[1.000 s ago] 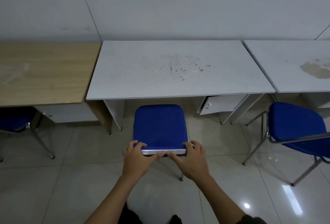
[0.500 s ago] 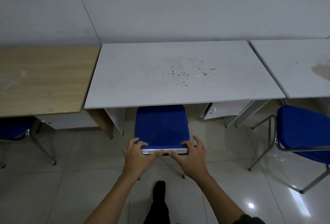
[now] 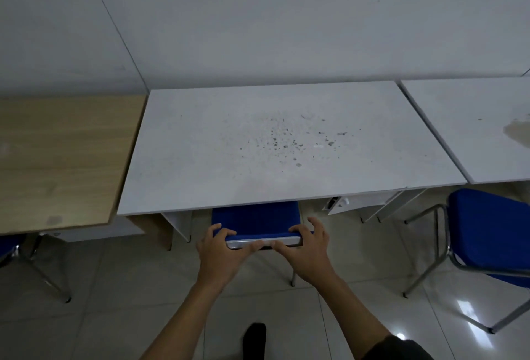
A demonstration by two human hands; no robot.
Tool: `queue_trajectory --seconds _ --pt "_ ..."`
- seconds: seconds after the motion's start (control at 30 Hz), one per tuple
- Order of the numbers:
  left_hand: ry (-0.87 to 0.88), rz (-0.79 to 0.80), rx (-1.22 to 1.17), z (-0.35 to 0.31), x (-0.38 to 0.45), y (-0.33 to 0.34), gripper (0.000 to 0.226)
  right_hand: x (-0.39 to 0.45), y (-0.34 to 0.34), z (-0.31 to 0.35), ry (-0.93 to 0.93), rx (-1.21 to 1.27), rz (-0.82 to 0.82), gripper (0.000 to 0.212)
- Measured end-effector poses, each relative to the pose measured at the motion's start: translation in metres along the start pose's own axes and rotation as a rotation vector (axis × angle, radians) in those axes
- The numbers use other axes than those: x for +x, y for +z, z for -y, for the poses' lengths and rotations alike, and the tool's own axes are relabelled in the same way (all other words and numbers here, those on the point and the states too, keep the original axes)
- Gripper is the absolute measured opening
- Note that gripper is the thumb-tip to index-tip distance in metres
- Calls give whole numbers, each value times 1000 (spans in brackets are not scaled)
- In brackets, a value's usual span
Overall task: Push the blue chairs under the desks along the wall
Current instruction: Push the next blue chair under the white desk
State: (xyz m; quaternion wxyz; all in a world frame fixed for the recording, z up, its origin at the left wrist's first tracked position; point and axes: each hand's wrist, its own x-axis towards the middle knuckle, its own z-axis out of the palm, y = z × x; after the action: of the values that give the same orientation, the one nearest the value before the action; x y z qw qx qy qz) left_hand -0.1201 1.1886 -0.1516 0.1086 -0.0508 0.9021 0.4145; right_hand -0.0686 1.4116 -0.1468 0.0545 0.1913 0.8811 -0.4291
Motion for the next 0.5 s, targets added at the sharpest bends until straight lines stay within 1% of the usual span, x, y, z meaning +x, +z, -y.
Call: queue_trajectory --seconds 0.23,0.4,0.5 --pt "2 10 -38 -19 50 -3 86 55 -5 16 5 -8 0 66" --pt "19 13 -26 -29 75 -3 91 84 -9 23 6 -31 27 75" --pt "33 13 45 -33 74 -6 84 84 -11 18 7 -2 25 78"
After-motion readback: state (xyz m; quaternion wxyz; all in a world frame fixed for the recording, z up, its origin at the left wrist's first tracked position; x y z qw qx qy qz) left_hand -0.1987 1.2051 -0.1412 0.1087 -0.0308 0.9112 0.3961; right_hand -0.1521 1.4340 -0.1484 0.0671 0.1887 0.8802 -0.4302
